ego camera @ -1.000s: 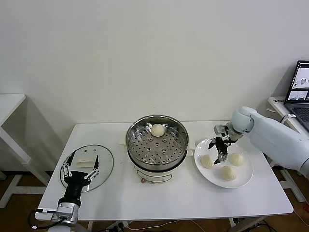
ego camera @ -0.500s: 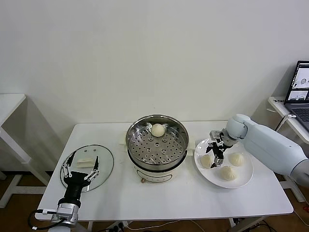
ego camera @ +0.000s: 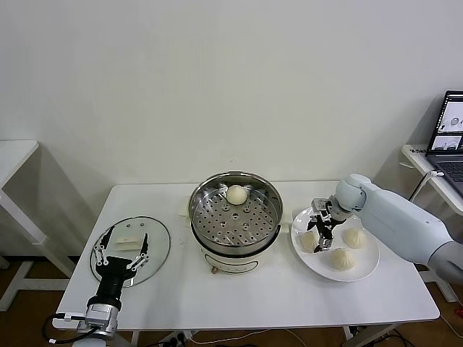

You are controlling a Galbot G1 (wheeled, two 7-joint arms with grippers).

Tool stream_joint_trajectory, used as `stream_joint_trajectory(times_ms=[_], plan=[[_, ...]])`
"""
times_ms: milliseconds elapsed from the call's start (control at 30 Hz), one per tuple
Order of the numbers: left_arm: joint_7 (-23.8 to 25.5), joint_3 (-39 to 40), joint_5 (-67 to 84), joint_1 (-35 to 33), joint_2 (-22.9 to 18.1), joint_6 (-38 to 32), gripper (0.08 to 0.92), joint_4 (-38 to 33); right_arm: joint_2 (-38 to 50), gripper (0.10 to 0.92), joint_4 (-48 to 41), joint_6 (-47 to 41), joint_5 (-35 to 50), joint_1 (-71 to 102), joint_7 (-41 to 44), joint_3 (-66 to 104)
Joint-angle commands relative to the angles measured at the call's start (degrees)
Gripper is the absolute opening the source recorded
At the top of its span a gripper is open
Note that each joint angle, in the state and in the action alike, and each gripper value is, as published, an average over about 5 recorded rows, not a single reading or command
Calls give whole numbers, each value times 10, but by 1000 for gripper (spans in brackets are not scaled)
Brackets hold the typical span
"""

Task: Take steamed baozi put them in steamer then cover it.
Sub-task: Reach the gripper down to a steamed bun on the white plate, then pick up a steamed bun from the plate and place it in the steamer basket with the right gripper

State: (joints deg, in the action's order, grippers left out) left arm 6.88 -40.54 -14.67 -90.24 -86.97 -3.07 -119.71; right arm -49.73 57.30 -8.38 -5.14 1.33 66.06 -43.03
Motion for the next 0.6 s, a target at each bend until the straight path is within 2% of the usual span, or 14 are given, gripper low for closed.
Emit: stream_joint_trajectory(times_ms=[33,400,600], plan=[[0,0,0,0,0,0,823,0,-2,715,-2,1,-4,3,-1,4],[-1,1,0,-1,0,1,823,-4,17,704,15,-2,12,-12,7,1],[-2,3,-1,1,0,1,823,-6,90,704,84,-38,105,-115,20,-79]])
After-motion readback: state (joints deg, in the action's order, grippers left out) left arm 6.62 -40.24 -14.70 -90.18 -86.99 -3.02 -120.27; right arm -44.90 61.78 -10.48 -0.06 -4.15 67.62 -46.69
